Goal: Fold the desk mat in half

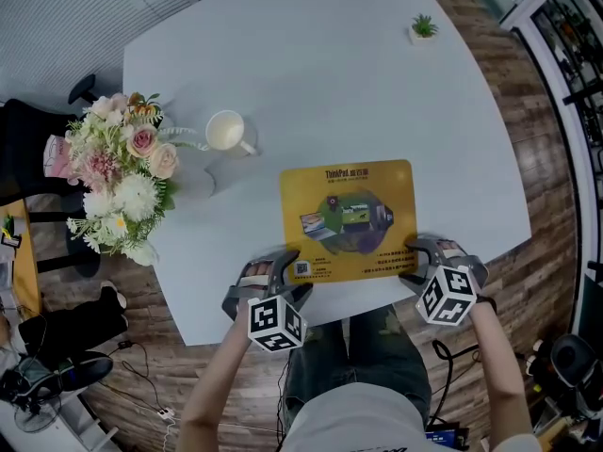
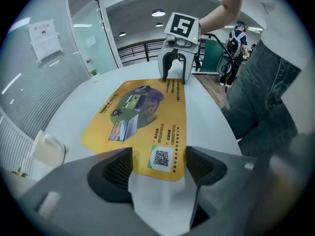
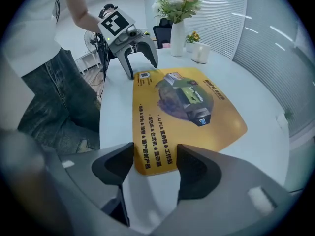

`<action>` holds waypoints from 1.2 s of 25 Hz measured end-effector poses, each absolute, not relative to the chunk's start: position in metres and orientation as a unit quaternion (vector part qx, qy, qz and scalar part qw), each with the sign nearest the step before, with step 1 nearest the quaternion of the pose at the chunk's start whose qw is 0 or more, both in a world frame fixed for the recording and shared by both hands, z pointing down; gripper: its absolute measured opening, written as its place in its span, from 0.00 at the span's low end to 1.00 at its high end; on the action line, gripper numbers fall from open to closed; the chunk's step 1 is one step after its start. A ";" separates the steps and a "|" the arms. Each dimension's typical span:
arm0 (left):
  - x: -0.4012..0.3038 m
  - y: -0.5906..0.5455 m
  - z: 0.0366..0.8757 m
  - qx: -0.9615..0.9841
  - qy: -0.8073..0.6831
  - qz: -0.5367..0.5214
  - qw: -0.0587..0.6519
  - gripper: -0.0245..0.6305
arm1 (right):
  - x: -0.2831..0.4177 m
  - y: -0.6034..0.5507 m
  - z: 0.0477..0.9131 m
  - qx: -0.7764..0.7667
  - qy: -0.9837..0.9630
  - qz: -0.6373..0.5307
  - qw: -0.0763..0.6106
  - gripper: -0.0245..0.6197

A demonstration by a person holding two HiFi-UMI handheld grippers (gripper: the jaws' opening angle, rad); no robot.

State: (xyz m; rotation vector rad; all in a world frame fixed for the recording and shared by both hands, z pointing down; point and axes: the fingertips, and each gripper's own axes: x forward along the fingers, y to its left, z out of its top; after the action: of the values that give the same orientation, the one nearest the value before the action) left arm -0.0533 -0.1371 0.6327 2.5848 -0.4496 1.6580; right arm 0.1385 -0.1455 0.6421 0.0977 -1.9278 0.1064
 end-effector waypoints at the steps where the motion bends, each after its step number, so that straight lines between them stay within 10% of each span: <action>1: -0.053 -0.137 0.633 0.832 -0.138 0.537 0.019 0.56 | 0.138 -0.145 0.642 0.039 -0.821 0.043 0.569 0.51; 10: -0.044 -0.119 0.637 0.831 -0.059 0.551 0.043 0.32 | 0.135 -0.135 0.642 0.005 -0.819 0.014 0.574 0.39; 30: -0.044 -0.131 0.633 0.835 -0.050 0.544 0.069 0.17 | 0.133 -0.148 0.636 0.053 -0.835 0.034 0.546 0.23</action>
State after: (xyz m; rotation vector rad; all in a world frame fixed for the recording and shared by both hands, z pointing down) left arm -0.0442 -0.1307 0.6330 2.5133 -0.1507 1.6391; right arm 0.1330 -0.1484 0.6361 0.1267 -1.9803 0.0811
